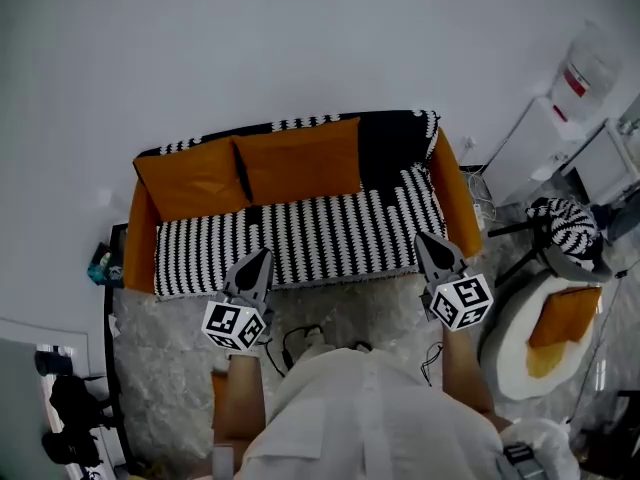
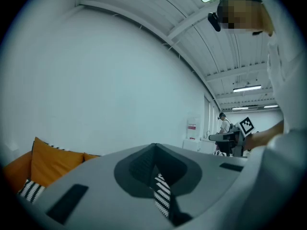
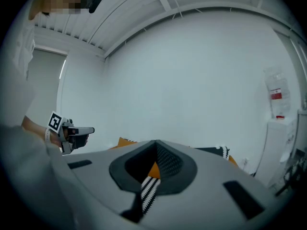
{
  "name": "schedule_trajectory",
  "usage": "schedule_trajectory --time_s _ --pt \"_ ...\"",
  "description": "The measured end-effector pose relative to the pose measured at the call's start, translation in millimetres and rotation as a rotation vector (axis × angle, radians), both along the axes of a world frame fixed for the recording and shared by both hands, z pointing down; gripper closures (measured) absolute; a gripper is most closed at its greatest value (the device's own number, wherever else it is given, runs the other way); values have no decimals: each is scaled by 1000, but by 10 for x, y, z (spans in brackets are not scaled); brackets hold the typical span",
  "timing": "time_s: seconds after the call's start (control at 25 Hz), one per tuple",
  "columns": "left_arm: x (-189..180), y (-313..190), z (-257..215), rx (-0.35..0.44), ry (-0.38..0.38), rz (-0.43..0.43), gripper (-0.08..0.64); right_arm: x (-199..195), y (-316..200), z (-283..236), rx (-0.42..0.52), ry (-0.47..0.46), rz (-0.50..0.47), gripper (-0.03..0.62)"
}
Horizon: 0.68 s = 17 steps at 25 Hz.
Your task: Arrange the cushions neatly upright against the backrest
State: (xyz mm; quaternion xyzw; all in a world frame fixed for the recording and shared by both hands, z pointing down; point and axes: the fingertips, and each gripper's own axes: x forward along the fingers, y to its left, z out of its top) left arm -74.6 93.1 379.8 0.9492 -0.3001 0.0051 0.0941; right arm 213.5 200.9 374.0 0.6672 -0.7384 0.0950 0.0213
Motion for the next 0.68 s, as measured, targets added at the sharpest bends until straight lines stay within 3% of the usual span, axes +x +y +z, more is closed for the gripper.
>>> schedule_trajectory --time_s 0.68 --pt "52 201 -110 28 -10 -31 545 102 104 -62 22 24 -23 588"
